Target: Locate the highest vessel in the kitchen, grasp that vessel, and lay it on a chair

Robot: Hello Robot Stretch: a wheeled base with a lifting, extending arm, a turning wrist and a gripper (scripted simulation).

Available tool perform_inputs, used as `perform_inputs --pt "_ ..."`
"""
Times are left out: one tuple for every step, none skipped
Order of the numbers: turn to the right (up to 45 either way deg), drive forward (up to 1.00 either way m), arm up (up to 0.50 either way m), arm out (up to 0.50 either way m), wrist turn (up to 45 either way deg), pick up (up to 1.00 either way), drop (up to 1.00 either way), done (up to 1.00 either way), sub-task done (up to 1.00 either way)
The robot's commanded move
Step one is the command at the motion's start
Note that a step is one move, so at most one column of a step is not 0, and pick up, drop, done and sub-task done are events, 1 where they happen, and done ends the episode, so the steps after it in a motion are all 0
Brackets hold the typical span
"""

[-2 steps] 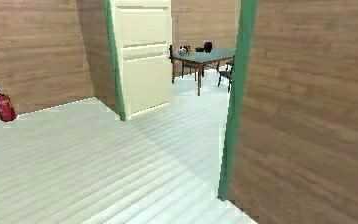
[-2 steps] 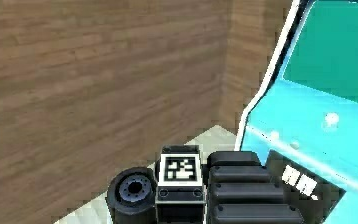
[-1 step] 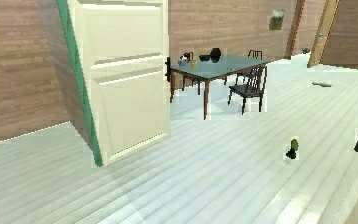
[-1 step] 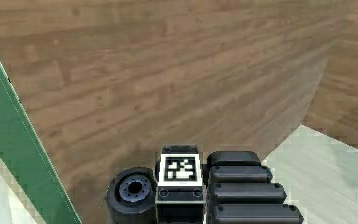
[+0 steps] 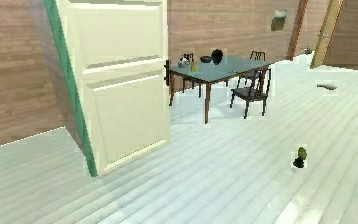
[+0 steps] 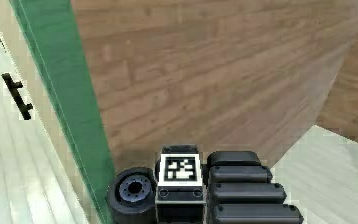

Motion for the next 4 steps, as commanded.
perform_inputs --pt "-45.0 0.0 0.0 0.0 0.0 0.0 0.0 0.0 0.0" --pt "-45.0 0.0 0.0 0.0 0.0 0.0 0.0 0.0 0.0" --pt "-9.0 0.0 0.0 0.0 0.0 0.0 0.0 0.0 0.0" --pt "0.0 0.35 0.0 0.0 0.0 0.0 0.0 0.0 0.0"
